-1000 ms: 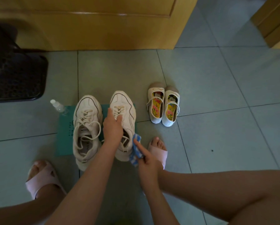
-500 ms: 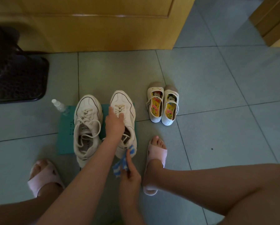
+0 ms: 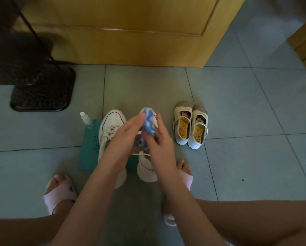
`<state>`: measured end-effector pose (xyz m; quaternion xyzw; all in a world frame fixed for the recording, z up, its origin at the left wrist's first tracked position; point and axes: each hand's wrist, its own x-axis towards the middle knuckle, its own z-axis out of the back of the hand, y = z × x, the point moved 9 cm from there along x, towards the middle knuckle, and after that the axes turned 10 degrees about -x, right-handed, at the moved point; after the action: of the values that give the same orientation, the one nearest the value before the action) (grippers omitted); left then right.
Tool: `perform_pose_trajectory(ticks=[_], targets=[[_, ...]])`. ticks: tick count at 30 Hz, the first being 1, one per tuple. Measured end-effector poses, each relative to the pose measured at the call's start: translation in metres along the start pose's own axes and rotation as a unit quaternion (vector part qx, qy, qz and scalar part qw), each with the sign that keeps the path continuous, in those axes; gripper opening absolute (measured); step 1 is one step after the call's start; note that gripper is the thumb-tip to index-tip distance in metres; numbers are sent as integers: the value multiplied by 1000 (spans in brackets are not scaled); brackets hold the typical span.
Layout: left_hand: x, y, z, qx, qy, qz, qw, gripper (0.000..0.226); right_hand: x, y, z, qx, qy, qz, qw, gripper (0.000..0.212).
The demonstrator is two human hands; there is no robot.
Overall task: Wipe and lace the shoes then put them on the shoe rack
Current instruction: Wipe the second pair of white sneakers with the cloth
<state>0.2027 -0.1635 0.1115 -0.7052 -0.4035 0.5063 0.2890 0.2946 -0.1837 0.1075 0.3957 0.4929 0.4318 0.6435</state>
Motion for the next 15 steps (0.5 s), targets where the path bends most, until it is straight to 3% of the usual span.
perform_pose_trajectory(ticks=[3,6,8,11,13,15], targets=[[12,2,27,-42,-89,-18,995,32,12,3,-30,29,113,-20,993,66],[25,4,47,-75,-130,-11,989,24,29,0,-14,65,79,-42,994,64],[37,1,59,-76,-155,-23,985,11,47,-14,13,-88,-6,-67,994,56],[55,-11,70,-35,-183,-60,981,5,64,-48,8,-357,9,-123,926,71],[65,-18,71,-14,-186,-91,978,6,67,-67,-12,-432,42,-143,889,86],[74,-23,68,11,-181,-108,978,8,74,-72,-19,-479,30,-130,868,85]])
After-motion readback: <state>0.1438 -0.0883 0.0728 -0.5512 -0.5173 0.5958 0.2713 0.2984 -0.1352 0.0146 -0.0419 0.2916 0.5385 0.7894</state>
